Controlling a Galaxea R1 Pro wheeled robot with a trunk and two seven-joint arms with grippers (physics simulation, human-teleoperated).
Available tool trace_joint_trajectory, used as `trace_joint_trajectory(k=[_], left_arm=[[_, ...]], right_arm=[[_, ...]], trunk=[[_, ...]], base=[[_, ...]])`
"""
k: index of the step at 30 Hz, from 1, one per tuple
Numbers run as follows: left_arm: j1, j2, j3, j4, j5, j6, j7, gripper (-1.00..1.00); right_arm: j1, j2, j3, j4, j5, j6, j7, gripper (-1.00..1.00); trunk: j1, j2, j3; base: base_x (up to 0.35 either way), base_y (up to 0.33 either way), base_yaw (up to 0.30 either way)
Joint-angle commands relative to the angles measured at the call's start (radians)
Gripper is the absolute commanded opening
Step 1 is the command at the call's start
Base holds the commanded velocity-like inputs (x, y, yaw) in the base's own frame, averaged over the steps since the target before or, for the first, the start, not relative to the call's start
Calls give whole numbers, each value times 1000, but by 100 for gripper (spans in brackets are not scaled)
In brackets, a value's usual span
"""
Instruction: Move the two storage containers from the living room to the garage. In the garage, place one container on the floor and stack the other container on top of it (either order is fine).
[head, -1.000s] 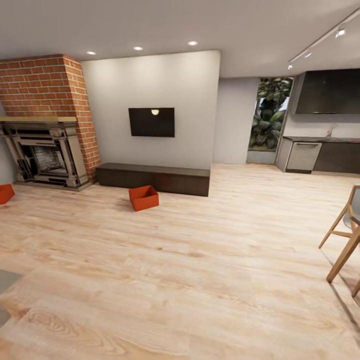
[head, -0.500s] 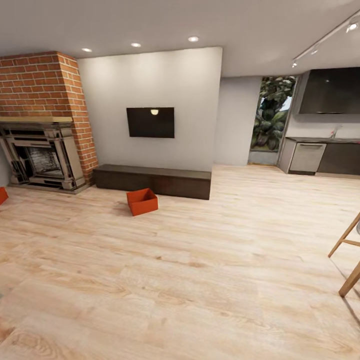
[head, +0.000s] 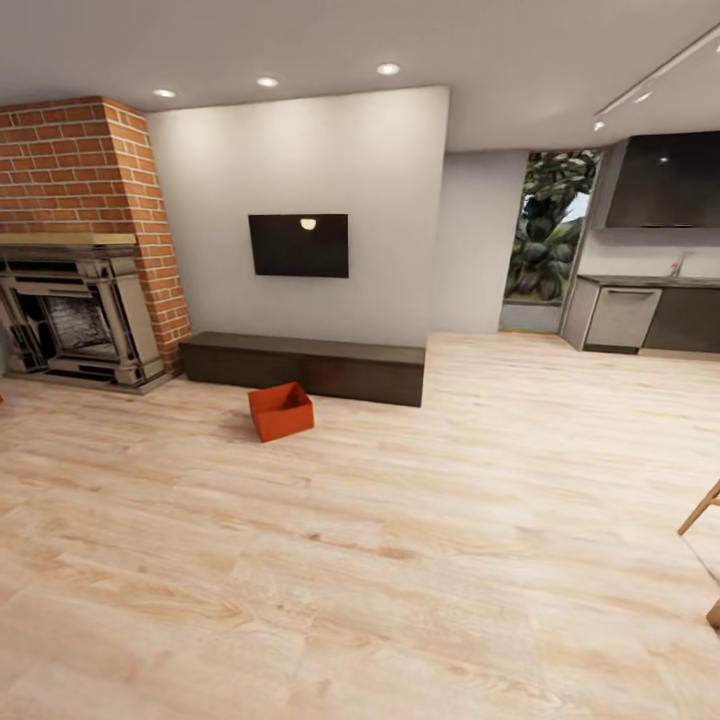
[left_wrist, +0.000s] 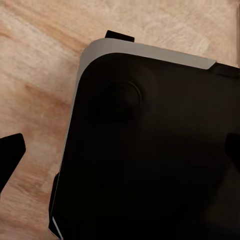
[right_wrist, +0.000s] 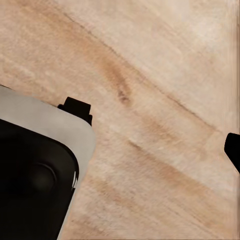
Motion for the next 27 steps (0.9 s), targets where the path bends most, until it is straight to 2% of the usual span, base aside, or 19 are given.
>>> trace_joint_trajectory(k=[1,6,14,27], left_arm=[[0,0,1,-1,4,1,0,100],[0,0,1,-2,3,34,-1,100],[1,0,1,-2,2,34,0,100],[1,0,1,-2,2,36,-1,100]], right_arm=[[-1,0,8,3,-7,-6,-1,100],[-1,-2,5,3,-8,-7,-1,100],[-1,-3,5,3,-8,-6,0,100],[-1,-5,10,3,4,-4,7,100]], trunk=[[1,0,-1],[1,0,-1],[1,0,-1],[1,0,-1]], base=[[330,0,0],[330,0,93],[330,0,210],[330,0,9]])
